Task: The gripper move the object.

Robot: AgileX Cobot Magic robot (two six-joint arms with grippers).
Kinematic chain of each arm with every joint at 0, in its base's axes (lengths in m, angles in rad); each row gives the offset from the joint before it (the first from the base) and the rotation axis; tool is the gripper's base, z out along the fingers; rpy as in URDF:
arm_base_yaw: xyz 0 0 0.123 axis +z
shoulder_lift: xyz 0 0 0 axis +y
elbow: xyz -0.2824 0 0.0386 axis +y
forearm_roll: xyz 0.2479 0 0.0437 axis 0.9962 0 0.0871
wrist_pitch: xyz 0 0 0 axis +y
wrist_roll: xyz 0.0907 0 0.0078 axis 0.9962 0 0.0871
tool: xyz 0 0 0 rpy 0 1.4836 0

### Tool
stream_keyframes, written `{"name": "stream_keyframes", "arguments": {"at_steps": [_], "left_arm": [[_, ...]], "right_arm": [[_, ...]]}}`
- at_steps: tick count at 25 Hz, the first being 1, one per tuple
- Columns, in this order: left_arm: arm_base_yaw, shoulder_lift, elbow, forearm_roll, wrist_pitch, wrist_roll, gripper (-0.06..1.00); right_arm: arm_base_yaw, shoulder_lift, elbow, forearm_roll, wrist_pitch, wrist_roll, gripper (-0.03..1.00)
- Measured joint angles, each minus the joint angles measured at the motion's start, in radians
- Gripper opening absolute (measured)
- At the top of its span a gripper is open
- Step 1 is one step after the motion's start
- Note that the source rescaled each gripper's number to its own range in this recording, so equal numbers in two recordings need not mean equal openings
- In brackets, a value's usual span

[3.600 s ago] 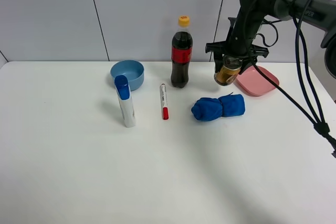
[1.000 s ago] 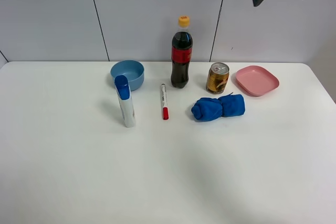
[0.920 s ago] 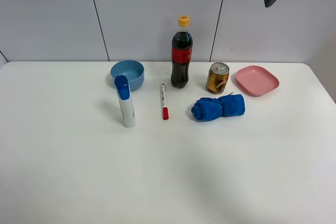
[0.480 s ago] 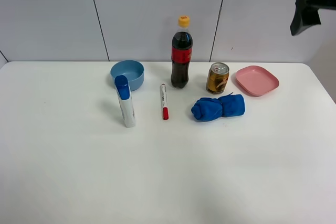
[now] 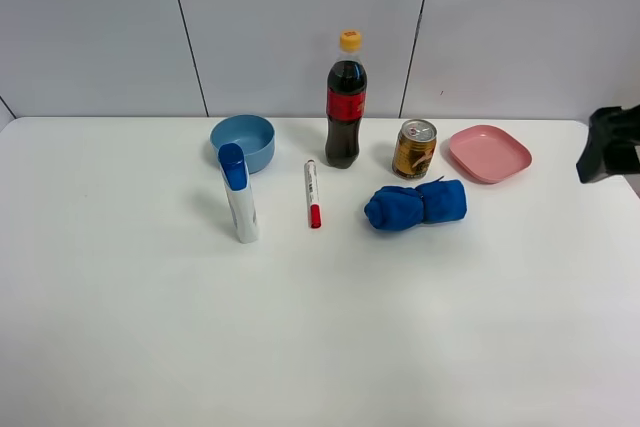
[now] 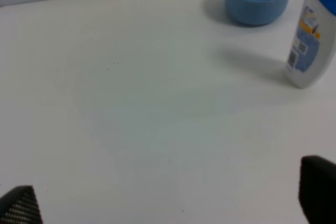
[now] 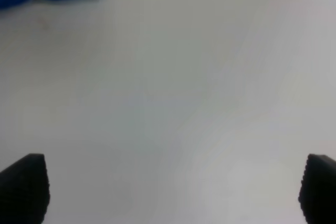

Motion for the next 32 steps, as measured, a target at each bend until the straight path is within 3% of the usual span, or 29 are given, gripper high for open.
{"name": "stream_keyframes", "arguments": {"at_steps": [10,21,32], "left_arm": [[0.000,0.000,0.000,0.000,0.000,0.000,1.00],[0.000,0.000,0.000,0.000,0.000,0.000,1.00],[0.000,0.000,0.000,0.000,0.000,0.000,1.00]], "right_arm": [[0.000,-0.228,0.308,0.000,-0.217,-0.068,0.94],[0.000,-0.553,0.514,0.146,-0.255,-0.083,0.94],[0.000,-0.959,0.551,0.138,-0.308,-0.081,0.94]]}}
